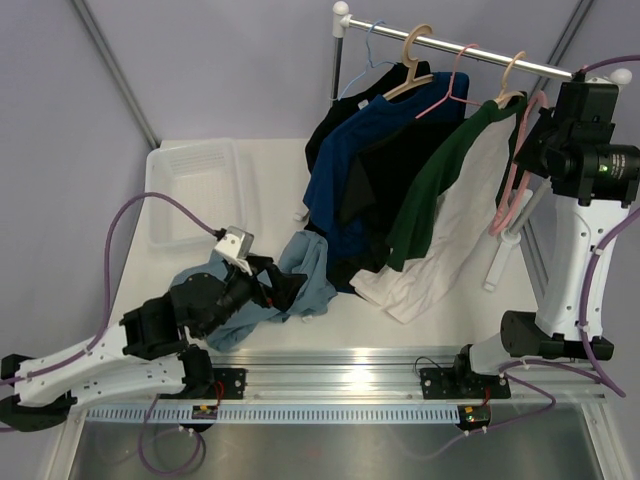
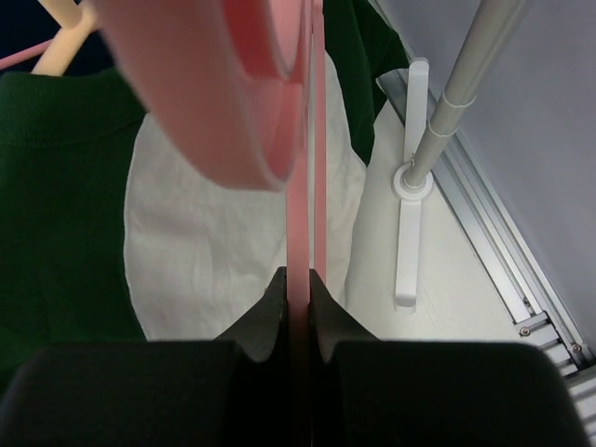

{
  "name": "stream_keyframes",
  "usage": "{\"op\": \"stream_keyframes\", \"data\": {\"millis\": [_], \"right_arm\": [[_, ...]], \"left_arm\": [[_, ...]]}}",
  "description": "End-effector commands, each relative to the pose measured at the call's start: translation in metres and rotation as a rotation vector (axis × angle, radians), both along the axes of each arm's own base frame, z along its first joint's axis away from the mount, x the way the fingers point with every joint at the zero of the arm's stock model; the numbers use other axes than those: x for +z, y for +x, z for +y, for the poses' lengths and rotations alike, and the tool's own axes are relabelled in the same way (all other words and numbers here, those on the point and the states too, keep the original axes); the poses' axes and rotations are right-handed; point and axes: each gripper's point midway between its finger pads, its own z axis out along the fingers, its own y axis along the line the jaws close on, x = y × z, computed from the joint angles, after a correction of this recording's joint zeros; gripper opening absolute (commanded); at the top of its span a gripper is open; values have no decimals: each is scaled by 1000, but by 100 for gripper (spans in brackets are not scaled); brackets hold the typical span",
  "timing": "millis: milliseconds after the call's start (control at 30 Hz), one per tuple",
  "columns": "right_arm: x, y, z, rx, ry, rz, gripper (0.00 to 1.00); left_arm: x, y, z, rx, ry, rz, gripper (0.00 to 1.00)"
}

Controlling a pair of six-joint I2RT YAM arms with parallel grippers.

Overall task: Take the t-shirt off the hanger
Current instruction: Place the hanger at the clothesline.

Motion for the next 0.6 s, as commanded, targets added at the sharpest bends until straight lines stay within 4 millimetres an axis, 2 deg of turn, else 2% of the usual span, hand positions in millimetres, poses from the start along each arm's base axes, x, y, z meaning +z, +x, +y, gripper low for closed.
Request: {"op": "stream_keyframes", "data": {"millis": [0, 100, 133, 200, 333, 433, 500, 567], "right_arm": [[24, 0, 6, 64, -13, -83, 0], [21, 6, -1, 50, -36, -75, 0], [22, 7, -3, 52, -40, -75, 0], [25, 9, -10, 45, -47, -86, 0], [29, 12, -24, 32, -74, -105, 0], [39, 13, -25, 55, -78, -140, 0], [50, 18, -19, 101, -88, -191, 0], [52, 19, -23, 79, -93, -182, 0]], "left_arm": [[1, -7, -21, -92, -65, -21, 99], [-9, -13, -34, -142, -100, -15, 99], [-5, -14, -38, -161, -131, -21, 99], [-19, -16, -43, -177, -128, -8, 99], [-19, -12, -49, -173, -117, -12, 99], [-17, -14, -52, -187, -119, -12, 99], [-28, -13, -51, -190, -80, -17, 99], [-44, -8, -48, -164, -31, -20, 99]]}}
